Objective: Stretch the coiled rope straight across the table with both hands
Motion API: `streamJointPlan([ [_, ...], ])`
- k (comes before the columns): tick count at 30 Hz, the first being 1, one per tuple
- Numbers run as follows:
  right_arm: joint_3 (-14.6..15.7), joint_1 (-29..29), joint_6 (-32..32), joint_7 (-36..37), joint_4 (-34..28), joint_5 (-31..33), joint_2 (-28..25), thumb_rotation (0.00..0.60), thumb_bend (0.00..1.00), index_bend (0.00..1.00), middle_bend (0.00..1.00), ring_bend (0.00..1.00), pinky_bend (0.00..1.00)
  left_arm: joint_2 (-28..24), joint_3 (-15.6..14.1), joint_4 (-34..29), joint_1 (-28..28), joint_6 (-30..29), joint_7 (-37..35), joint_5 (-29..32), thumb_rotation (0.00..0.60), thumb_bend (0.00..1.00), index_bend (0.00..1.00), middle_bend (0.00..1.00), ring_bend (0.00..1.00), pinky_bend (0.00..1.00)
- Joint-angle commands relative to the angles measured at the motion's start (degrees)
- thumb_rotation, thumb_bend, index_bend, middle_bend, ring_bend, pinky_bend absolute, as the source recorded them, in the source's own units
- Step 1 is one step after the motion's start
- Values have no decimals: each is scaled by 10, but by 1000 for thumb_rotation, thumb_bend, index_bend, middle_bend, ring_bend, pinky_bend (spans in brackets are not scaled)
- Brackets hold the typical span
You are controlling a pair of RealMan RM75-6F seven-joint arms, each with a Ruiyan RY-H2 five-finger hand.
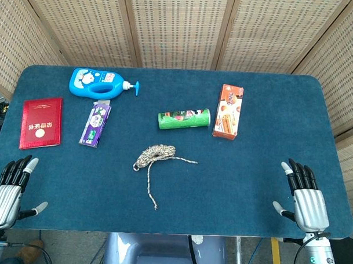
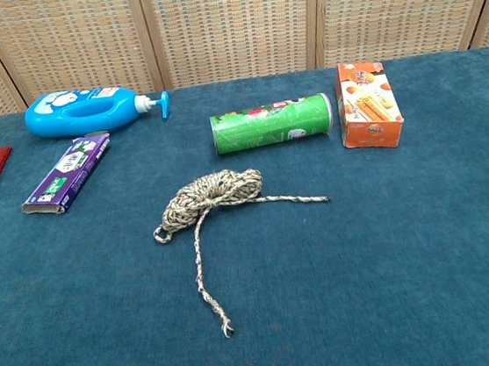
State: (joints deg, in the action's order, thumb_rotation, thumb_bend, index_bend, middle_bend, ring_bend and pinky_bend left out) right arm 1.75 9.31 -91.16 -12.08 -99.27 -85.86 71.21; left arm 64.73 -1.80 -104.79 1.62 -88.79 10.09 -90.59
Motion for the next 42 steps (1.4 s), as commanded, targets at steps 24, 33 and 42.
streamJointPlan([
  [24, -173, 208, 264, -86, 28, 196, 159, 600, 254, 372, 0, 0, 0, 33, 5, 20, 12, 29, 35, 1, 600, 0, 0, 0, 0, 0],
  [33, -200, 303, 300, -242, 102, 386, 272, 600, 330, 433, 0, 0, 0, 29, 13, 18, 14, 32, 29, 18, 600, 0, 0, 0, 0, 0],
  [42, -207, 343, 287, -284, 170, 443, 326, 600, 330, 434, 0, 0, 0, 28, 13, 15, 16, 37, 32, 22, 600, 0, 0, 0, 0, 0],
])
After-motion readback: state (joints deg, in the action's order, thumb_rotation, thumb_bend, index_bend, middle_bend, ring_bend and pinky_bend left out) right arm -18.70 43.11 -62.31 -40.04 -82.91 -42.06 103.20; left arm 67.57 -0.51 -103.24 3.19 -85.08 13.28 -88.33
